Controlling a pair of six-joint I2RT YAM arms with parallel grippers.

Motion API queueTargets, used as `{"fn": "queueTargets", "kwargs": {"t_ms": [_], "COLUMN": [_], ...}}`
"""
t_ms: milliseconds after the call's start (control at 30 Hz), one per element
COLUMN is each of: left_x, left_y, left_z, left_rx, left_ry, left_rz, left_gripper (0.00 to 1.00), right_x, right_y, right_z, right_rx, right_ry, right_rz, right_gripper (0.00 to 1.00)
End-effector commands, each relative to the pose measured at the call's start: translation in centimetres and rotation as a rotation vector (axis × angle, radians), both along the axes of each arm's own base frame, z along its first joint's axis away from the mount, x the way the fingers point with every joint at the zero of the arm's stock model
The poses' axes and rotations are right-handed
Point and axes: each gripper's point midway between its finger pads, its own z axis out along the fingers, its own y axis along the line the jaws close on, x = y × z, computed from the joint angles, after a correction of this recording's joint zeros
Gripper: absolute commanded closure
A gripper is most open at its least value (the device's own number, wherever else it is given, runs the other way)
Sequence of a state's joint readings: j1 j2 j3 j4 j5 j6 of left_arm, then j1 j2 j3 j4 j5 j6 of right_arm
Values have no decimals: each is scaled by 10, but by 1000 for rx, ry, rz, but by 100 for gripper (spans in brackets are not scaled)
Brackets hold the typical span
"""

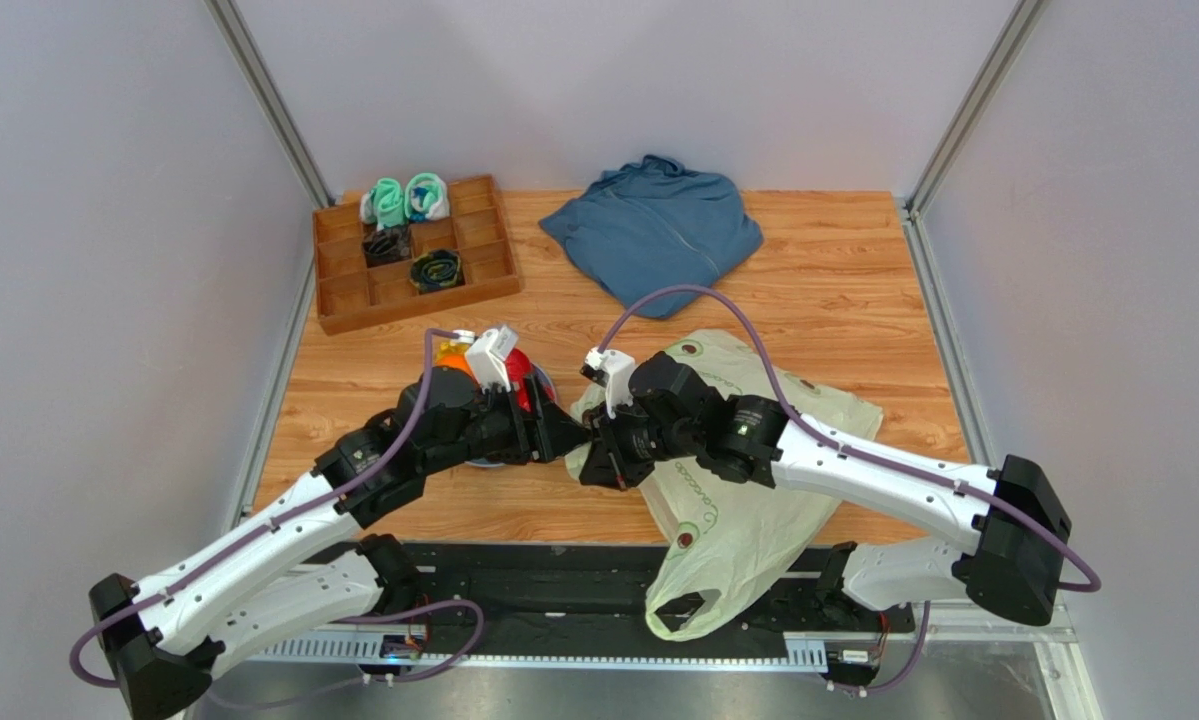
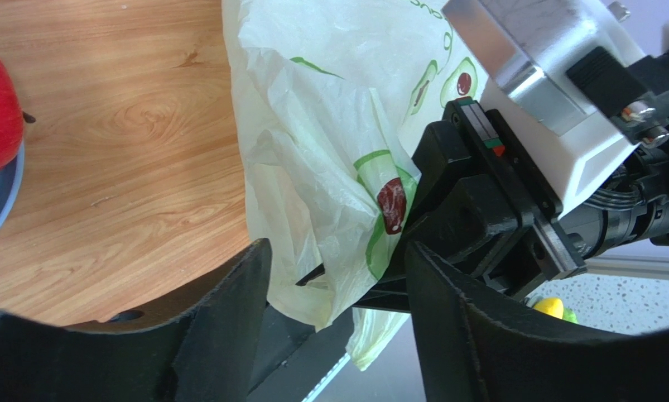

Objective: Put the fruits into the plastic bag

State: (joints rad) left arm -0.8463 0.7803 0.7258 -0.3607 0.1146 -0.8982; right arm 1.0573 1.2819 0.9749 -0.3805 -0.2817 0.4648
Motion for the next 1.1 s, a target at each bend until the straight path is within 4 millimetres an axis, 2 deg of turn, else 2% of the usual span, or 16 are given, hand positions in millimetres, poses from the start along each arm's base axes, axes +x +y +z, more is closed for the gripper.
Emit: {"fn": "queueTargets", "kwargs": {"t_ms": [0, 167, 333, 400, 533, 600, 700, 733, 833, 900, 933, 967, 1033, 1067], "left_x": [9, 11, 16, 15, 12, 7, 6, 7, 14, 19, 19, 21, 23, 24], "left_y": [-8, -12, 0, -1, -17, -28, -37, -36, -21, -7, -2, 1, 8, 9], "left_z": [5, -2, -14, -11, -2, -6, -6, -6, -9, -11, -4, -3, 4, 5], "left_rx": [-26, -16, 34, 22, -58, -70, -84, -76, -25, 23, 16, 22, 23, 24], "left_ry": [-17, -7, 19, 10, -11, 11, 10, 9, -2, -20, -40, -51, -83, -92], "left_rz": [32, 31, 100, 92, 32, -7, -36, -34, 43, 101, 116, 129, 148, 153], "left_gripper": [34, 39, 43, 43, 43, 43, 61, 78, 100, 100, 100, 100, 100, 100], "right_x": [-6, -7, -8, -9, -9, -8, -6, -5, -2, 2, 3, 7, 8, 9], "right_y": [13, 13, 13, 13, 14, 17, 20, 20, 17, 10, 7, 3, -8, -12], "right_z": [37, 42, 46, 47, 43, 39, 36, 36, 40, 45, 46, 48, 57, 61], "right_rx": [116, 129, 133, 136, 123, 111, 96, 92, 78, 61, 49, 36, 11, 1], "right_ry": [-52, -54, -56, -58, -53, -46, -35, -36, -49, -79, -86, -110, -128, -143], "right_rz": [29, 27, 28, 32, 33, 34, 31, 27, 8, -14, -22, -38, -53, -66], "right_gripper": [100, 100, 100, 100, 100, 100, 100, 99, 94, 82, 77, 65, 51, 40]}}
